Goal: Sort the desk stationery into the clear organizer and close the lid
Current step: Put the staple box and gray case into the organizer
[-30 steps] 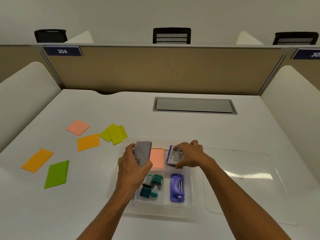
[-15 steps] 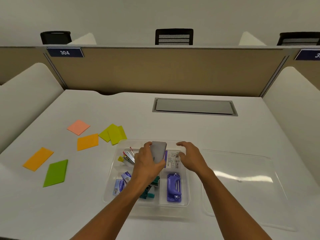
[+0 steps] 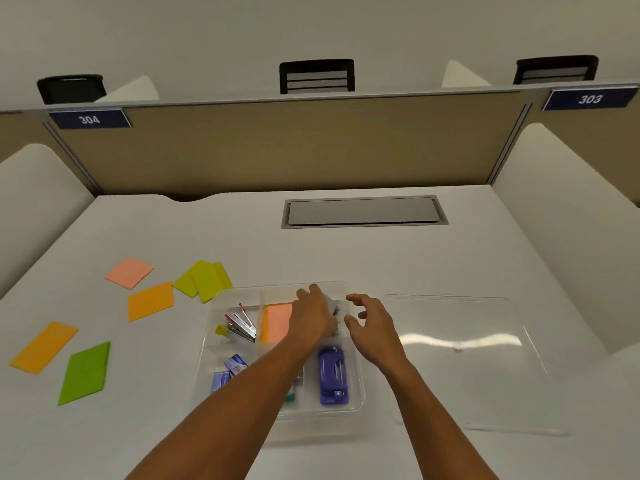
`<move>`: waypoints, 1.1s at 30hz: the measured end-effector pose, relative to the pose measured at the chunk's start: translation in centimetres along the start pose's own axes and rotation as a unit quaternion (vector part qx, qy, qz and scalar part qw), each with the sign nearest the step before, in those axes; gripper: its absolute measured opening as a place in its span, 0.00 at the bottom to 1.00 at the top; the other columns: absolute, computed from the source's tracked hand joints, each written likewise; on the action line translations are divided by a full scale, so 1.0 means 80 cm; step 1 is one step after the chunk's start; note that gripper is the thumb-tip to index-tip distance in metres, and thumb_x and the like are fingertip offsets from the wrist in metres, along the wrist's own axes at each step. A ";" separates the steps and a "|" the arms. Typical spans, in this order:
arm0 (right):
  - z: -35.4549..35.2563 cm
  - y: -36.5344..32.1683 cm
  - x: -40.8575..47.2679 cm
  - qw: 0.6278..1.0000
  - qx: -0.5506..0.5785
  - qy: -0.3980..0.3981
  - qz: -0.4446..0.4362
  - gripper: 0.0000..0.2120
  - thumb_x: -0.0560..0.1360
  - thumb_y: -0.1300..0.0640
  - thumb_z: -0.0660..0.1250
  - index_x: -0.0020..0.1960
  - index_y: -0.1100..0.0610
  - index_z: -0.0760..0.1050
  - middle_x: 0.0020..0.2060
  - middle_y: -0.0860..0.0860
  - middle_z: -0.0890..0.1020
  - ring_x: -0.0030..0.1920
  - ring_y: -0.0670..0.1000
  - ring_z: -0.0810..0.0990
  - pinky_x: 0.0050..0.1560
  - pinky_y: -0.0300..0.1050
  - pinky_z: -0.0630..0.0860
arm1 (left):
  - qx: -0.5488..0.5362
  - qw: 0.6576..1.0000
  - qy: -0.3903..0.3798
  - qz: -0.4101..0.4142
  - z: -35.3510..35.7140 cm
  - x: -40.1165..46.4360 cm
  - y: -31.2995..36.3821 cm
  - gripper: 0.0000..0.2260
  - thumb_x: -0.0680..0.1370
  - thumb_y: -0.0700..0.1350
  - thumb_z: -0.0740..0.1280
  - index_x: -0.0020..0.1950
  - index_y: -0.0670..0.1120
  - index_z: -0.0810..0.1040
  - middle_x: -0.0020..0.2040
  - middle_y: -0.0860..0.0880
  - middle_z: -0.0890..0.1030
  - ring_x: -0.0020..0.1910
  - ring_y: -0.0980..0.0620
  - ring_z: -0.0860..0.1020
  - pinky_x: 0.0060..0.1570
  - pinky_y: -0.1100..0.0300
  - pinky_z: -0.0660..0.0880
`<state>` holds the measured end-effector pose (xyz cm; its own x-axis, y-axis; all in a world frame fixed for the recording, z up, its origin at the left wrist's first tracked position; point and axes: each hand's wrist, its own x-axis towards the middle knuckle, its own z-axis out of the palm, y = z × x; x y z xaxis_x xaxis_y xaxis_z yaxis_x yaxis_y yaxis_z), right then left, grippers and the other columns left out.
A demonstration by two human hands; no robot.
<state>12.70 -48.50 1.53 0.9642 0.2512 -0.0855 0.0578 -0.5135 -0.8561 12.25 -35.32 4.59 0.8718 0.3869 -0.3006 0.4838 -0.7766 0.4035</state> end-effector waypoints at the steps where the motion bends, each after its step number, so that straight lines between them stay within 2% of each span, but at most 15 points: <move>1: -0.001 0.001 -0.001 1.000 0.000 0.003 0.002 0.18 0.78 0.52 0.67 0.66 0.45 0.69 0.64 0.45 0.73 0.54 0.43 0.74 0.51 0.35 0.71 | 0.003 1.000 0.000 0.006 0.000 0.001 0.001 0.31 0.72 0.52 0.72 0.68 0.43 0.62 0.61 0.41 0.71 0.57 0.44 0.75 0.50 0.56 0.75; 5: -0.001 0.004 -0.002 1.000 -0.005 0.000 0.010 0.18 0.78 0.52 0.67 0.66 0.45 0.69 0.65 0.46 0.73 0.56 0.44 0.74 0.53 0.37 0.72 | -0.006 0.999 -0.034 -0.004 0.008 -0.003 0.007 0.27 0.74 0.46 0.70 0.68 0.42 0.64 0.59 0.41 0.76 0.52 0.45 0.78 0.47 0.57 0.75; 8: 0.002 0.005 -0.006 1.000 -0.014 -0.003 0.016 0.18 0.78 0.53 0.66 0.67 0.45 0.70 0.66 0.47 0.73 0.62 0.48 0.74 0.60 0.43 0.73 | 0.031 0.998 -0.046 -0.012 0.013 -0.008 0.012 0.19 0.74 0.45 0.70 0.63 0.41 0.71 0.54 0.43 0.80 0.45 0.49 0.78 0.43 0.60 0.74; 12: 0.006 0.001 -0.015 1.000 -0.018 0.001 0.004 0.17 0.79 0.53 0.65 0.67 0.45 0.70 0.67 0.46 0.73 0.66 0.49 0.72 0.64 0.45 0.70 | 0.050 0.998 -0.011 0.029 0.013 -0.013 0.012 0.19 0.75 0.47 0.70 0.62 0.43 0.72 0.57 0.44 0.79 0.52 0.47 0.79 0.50 0.58 0.76; 16: 0.020 -0.012 -0.030 1.000 -0.018 0.008 -0.012 0.16 0.80 0.52 0.64 0.67 0.45 0.70 0.68 0.46 0.72 0.68 0.49 0.70 0.65 0.42 0.67 | -0.008 0.996 0.051 0.071 0.003 -0.027 -0.008 0.17 0.79 0.48 0.63 0.68 0.46 0.70 0.64 0.46 0.76 0.61 0.47 0.75 0.60 0.55 0.72; 19: 0.036 -0.029 -0.045 1.000 0.003 -0.009 -0.011 0.16 0.80 0.51 0.63 0.67 0.46 0.69 0.67 0.46 0.72 0.66 0.48 0.71 0.66 0.42 0.68 | -0.063 0.989 0.110 0.073 -0.004 -0.046 -0.042 0.19 0.79 0.53 0.61 0.69 0.48 0.71 0.65 0.48 0.77 0.63 0.48 0.74 0.60 0.57 0.70; 23: 0.074 -0.053 -0.076 0.996 -0.018 -0.067 -0.062 0.17 0.80 0.50 0.63 0.68 0.42 0.67 0.69 0.43 0.69 0.70 0.46 0.66 0.72 0.45 0.62 | -0.070 0.985 0.156 0.028 -0.016 -0.067 -0.108 0.22 0.78 0.57 0.62 0.71 0.53 0.69 0.72 0.51 0.70 0.70 0.50 0.68 0.68 0.53 0.66; 27: 0.117 -0.065 -0.101 0.981 -0.048 -0.134 -0.131 0.18 0.79 0.50 0.63 0.67 0.41 0.67 0.67 0.40 0.69 0.66 0.41 0.65 0.70 0.41 0.63 | -0.141 0.969 0.202 -0.031 -0.041 -0.084 -0.178 0.21 0.76 0.53 0.67 0.69 0.51 0.72 0.69 0.50 0.74 0.67 0.49 0.73 0.64 0.53 0.72; 33: 0.178 -0.094 -0.099 0.969 -0.083 -0.171 -0.157 0.19 0.79 0.45 0.63 0.68 0.38 0.65 0.68 0.38 0.68 0.68 0.41 0.64 0.68 0.36 0.60 | -0.149 0.954 0.231 -0.116 -0.069 -0.111 -0.282 0.19 0.77 0.51 0.67 0.66 0.48 0.73 0.69 0.46 0.74 0.67 0.47 0.72 0.64 0.51 0.71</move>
<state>0.96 -34.98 1.37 0.7514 0.6595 -0.0227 0.4030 -0.4859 -0.7756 -5.95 -18.50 2.92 0.6462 0.7628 -0.0253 0.6078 -0.4942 0.6215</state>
